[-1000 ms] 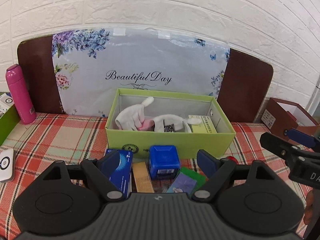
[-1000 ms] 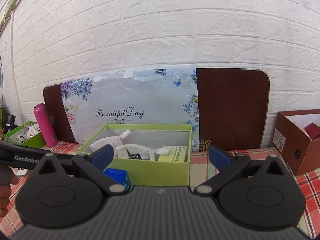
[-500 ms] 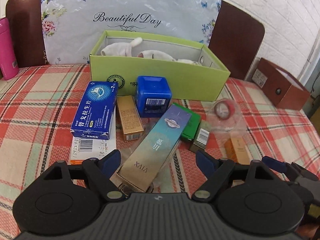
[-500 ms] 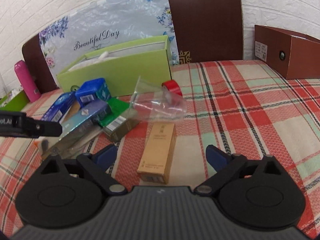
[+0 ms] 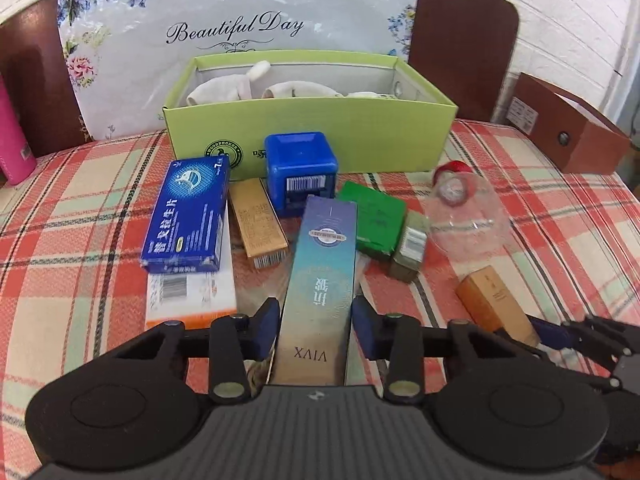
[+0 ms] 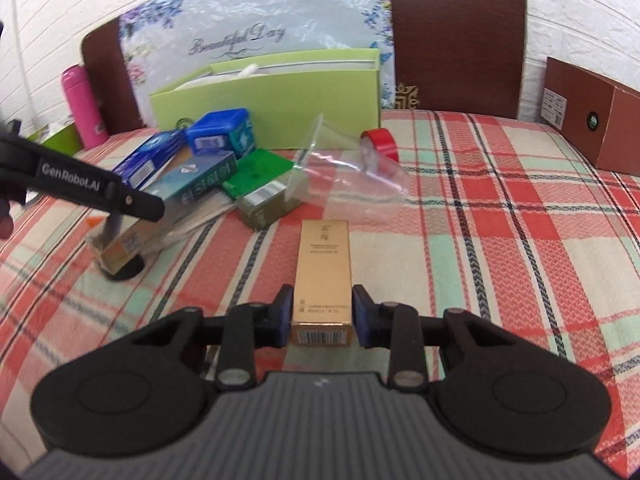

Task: Organize objects
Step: 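Lift the tan box with the right gripper while the left lifts the teal box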

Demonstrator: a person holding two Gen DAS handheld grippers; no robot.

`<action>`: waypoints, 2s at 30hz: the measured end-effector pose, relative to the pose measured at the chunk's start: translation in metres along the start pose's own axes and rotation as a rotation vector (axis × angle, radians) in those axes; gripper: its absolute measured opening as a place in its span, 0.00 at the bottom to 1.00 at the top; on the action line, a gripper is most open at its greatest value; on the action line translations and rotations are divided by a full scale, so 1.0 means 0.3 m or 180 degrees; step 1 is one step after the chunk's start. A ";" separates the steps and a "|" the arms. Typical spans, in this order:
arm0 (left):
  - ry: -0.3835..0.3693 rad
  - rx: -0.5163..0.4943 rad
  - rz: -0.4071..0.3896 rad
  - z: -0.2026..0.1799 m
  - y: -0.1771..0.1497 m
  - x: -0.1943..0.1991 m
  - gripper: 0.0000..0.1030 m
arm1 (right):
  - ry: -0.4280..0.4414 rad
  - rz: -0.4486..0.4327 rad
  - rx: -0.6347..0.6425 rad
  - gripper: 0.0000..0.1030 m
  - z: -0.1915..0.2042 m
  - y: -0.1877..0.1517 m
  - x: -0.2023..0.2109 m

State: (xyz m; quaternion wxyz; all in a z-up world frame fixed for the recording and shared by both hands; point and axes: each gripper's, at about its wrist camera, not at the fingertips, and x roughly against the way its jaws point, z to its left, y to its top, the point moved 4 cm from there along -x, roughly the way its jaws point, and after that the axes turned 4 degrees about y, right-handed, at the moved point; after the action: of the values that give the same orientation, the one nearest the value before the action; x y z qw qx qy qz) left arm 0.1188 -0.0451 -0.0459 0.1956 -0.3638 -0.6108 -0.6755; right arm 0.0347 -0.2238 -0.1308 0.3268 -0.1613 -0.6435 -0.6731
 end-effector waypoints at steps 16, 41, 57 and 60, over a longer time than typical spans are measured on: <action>-0.0160 -0.0141 0.0200 -0.027 -0.203 0.075 0.49 | 0.0132 0.0047 0.0054 0.31 0.036 -0.056 0.060; -0.0263 -0.0369 0.0251 -0.163 -0.149 -0.026 0.46 | 0.0065 0.0094 0.0052 0.33 0.017 -0.029 0.023; -0.0263 -0.0253 0.0226 -0.147 -0.155 -0.007 0.42 | 0.0012 0.0105 0.0062 0.29 0.032 -0.042 0.023; -0.0260 -0.0195 0.0207 -0.131 -0.150 0.017 0.41 | 0.0112 0.0088 -0.0091 0.29 0.026 -0.035 0.046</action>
State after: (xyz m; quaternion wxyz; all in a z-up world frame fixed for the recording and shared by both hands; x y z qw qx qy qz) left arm 0.0736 -0.0741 -0.0726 0.1812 -0.4165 -0.5851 -0.6718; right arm 0.0160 -0.2200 -0.1290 0.3449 -0.1630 -0.6257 -0.6804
